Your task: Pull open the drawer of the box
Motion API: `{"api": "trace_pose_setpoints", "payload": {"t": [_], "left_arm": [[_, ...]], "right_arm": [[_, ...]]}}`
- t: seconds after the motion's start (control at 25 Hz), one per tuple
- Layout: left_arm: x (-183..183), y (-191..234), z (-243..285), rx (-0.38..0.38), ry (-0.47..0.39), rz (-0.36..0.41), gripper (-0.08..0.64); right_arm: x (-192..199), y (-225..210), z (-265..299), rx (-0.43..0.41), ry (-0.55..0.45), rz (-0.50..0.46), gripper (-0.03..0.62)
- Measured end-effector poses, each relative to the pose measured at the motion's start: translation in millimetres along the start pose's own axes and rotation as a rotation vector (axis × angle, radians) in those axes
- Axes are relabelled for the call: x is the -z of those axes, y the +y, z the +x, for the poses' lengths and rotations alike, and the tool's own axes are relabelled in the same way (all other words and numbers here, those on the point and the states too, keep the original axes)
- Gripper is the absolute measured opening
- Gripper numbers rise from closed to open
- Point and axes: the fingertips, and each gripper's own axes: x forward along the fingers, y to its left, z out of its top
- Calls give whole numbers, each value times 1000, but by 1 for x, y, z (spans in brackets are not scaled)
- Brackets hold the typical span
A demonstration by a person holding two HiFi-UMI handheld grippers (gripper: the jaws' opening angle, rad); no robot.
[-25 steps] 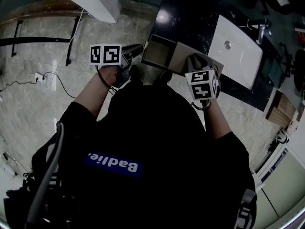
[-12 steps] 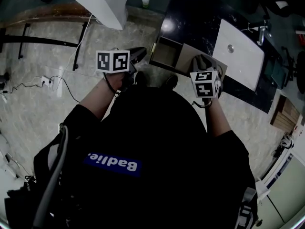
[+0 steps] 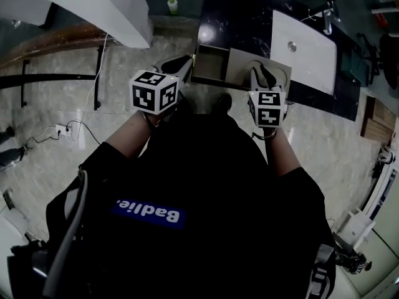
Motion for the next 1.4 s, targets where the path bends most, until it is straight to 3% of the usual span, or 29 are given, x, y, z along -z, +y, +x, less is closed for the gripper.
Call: {"api": "trace_pose_setpoints", "payload": {"t": [0.2, 0.48, 0.68, 0.88, 1.0, 1.24, 1.4], "left_arm": [[-13, -24, 2, 18, -27, 175, 27], [-15, -56, 0, 2, -58, 306, 26], [-10, -95, -11, -19, -83, 413, 26], [5, -143, -18, -48, -112, 435, 26], [17, -177, -25, -81, -125, 441, 26], [47, -246, -42, -151, -144, 568, 26], [46, -287, -67, -194, -233, 641, 26]], "right_arm": [[-3, 12, -26, -31, -77, 113, 71], [-1, 13, -64, -15, -178, 154, 71], [10, 16, -88, -54, -257, 176, 71], [20, 16, -131, -139, -393, 176, 71], [38, 14, -159, -186, -425, 187, 71], [73, 8, -208, -255, -516, 226, 71], [66, 7, -241, -255, -578, 259, 71]]}}
